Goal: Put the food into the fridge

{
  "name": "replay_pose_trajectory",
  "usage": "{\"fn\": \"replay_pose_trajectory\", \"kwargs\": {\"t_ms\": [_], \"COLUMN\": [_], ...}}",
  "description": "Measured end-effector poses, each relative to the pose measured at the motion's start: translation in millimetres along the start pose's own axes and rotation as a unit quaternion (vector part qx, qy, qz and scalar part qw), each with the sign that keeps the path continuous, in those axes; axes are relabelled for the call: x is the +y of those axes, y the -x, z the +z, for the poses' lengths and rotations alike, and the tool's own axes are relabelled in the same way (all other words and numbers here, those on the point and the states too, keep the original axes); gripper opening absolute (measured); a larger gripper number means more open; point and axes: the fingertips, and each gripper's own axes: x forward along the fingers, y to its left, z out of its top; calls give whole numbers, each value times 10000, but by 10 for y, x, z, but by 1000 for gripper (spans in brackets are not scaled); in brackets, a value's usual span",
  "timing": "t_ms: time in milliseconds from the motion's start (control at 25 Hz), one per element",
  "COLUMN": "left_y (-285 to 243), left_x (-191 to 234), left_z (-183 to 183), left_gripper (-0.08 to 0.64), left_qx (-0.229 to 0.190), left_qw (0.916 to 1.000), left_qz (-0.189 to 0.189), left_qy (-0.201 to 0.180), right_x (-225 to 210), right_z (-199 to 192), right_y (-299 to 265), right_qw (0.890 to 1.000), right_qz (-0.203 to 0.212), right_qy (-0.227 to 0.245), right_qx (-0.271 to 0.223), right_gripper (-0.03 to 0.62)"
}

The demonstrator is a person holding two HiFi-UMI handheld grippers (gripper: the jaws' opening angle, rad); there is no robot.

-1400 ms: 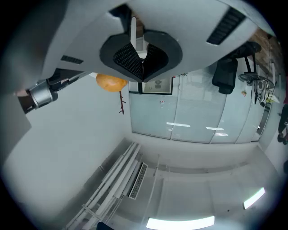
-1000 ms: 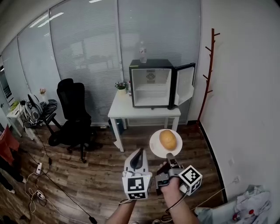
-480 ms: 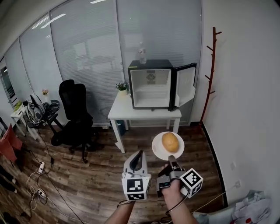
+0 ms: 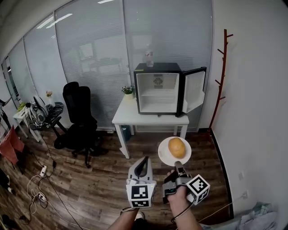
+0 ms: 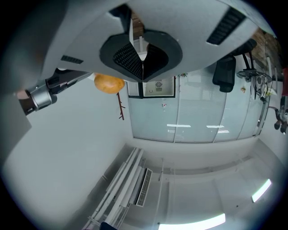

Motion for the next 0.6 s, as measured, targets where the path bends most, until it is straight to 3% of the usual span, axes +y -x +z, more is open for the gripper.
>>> {"fn": "replay_pose_trajectory", "kwargs": {"t_ms": [240, 600], "left_y": [-404, -1186], "left_x": [182, 862], "left_z": [-126, -186], "left_gripper": [26, 26], "left_qx": [-19, -93], "left_qw": [9999, 9998], "left_qz": [-60, -80], "left_qy": [91, 151], "right_x": [-105, -72], "right_z": [36, -236], "right_y": [-405, -1412], "right_qw": [9998, 9996], "right_qz": [-130, -232], "right_qy": [92, 167], "right_qx": [-73, -66], "right_gripper": [37, 37]}}
